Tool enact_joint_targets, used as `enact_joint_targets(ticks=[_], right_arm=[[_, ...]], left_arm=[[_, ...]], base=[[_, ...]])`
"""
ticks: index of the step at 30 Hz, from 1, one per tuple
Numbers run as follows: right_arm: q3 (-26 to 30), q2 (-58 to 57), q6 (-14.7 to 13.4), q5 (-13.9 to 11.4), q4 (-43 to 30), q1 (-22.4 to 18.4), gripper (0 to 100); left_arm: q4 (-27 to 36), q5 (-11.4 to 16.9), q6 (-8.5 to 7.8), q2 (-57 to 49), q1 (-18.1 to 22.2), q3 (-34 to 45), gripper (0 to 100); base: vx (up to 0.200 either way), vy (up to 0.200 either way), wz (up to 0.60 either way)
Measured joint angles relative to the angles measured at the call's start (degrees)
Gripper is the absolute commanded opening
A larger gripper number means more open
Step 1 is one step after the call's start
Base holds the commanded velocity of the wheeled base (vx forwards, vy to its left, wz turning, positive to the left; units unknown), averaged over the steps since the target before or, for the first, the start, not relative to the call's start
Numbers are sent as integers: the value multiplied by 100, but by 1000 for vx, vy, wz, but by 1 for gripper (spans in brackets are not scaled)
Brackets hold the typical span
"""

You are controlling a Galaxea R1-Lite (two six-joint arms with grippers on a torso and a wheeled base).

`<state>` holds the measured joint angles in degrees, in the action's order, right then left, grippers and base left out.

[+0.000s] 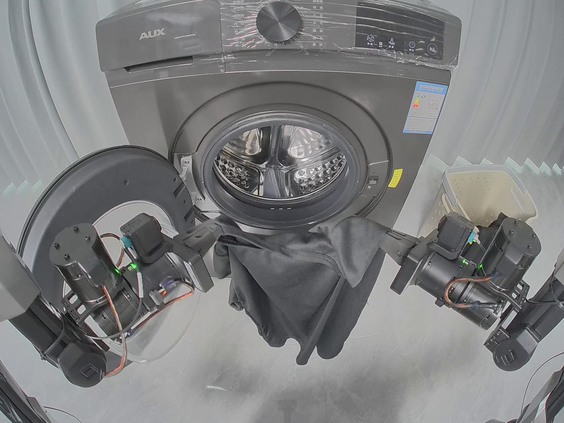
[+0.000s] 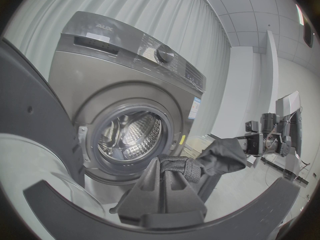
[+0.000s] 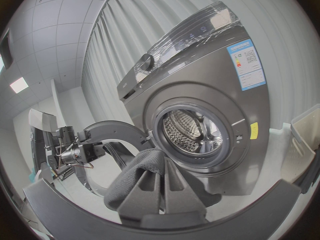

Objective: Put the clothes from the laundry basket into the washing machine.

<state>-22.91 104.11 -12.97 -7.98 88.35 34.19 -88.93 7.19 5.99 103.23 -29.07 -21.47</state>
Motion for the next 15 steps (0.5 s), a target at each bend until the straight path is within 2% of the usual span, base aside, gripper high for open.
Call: enact_joint_targets(ticks=[7,15], right_arm=[[-82,102,-24,126,0,-421,0],[-151,330,-30,126,4,-517,0]], left_arm=[[-2,-6,17,-130,210,-217,0],[0,-16,17,-373,243,-352,0]], base=[[0,0,0],[0,0,0]])
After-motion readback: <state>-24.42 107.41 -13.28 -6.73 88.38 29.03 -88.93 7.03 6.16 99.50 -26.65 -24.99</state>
